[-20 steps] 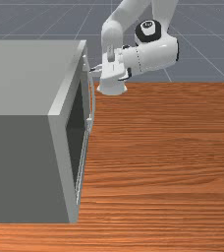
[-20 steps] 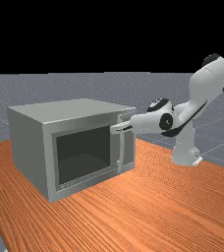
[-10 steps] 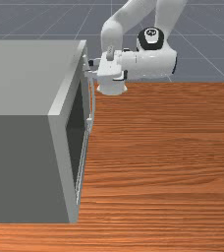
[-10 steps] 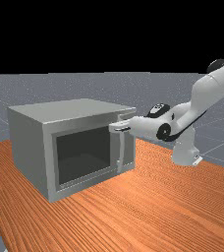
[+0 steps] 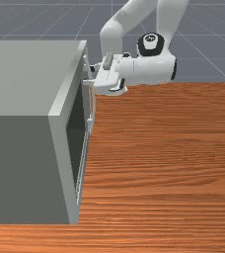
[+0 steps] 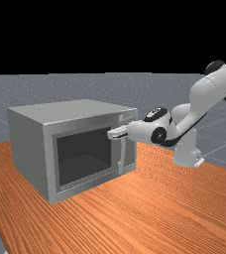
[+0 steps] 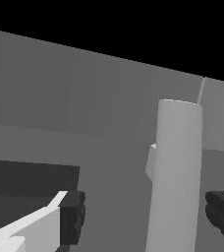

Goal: Open the microwave

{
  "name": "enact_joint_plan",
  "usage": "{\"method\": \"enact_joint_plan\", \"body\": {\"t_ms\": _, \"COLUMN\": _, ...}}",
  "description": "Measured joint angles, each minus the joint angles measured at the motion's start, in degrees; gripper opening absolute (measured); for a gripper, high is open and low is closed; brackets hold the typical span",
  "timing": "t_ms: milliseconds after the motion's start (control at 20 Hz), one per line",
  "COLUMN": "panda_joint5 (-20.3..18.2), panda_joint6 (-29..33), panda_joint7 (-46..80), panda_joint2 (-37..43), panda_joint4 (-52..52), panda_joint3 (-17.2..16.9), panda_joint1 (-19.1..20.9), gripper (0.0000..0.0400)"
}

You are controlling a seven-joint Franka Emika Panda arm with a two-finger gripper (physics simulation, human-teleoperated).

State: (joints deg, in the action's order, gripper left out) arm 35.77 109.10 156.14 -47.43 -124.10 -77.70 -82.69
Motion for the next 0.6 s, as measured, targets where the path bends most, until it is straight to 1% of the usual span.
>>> {"method": "enact_joint_plan", "body": {"t_ms": 100, "panda_joint5": 0.1, "panda_joint6": 1.0, "panda_joint7": 0.0, "panda_joint2": -0.2, "panda_joint4": -0.5, "panda_joint3": -0.4, "panda_joint1": -0.5, "gripper": 0.0371}}
{"method": "enact_joint_plan", "body": {"t_ms": 150, "panda_joint5": 0.3, "panda_joint6": 1.8, "panda_joint7": 0.2, "panda_joint2": -0.5, "panda_joint4": -0.8, "panda_joint3": -0.8, "panda_joint1": -0.7, "gripper": 0.0355}}
{"method": "enact_joint_plan", "body": {"t_ms": 200, "panda_joint5": 0.5, "panda_joint6": 2.6, "panda_joint7": 0.6, "panda_joint2": -0.8, "panda_joint4": -1.1, "panda_joint3": -0.5, "panda_joint1": -0.6, "gripper": 0.0351}}
{"method": "enact_joint_plan", "body": {"t_ms": 250, "panda_joint5": 1.0, "panda_joint6": 3.6, "panda_joint7": 1.2, "panda_joint2": -1.2, "panda_joint4": -1.2, "panda_joint3": -0.6, "panda_joint1": -0.6, "gripper": 0.0366}}
{"method": "enact_joint_plan", "body": {"t_ms": 300, "panda_joint5": 1.5, "panda_joint6": 4.5, "panda_joint7": 1.6, "panda_joint2": -1.5, "panda_joint4": -2.0, "panda_joint3": -0.9, "panda_joint1": -1.1, "gripper": 0.0368}}
{"method": "enact_joint_plan", "body": {"t_ms": 350, "panda_joint5": 2.5, "panda_joint6": 6.2, "panda_joint7": 2.4, "panda_joint2": -2.0, "panda_joint4": -2.6, "panda_joint3": -0.7, "panda_joint1": -1.0, "gripper": 0.0374}}
{"method": "enact_joint_plan", "body": {"t_ms": 450, "panda_joint5": 4.6, "panda_joint6": 9.8, "panda_joint7": 4.4, "panda_joint2": -2.6, "panda_joint4": -4.8, "panda_joint3": -1.4, "panda_joint1": -2.2, "gripper": 0.0399}}
{"method": "enact_joint_plan", "body": {"t_ms": 600, "panda_joint5": 8.7, "panda_joint6": 16.7, "panda_joint7": 6.4, "panda_joint2": -3.5, "panda_joint4": -8.7, "panda_joint3": -3.6, "panda_joint1": -5.3, "gripper": 0.0392}}
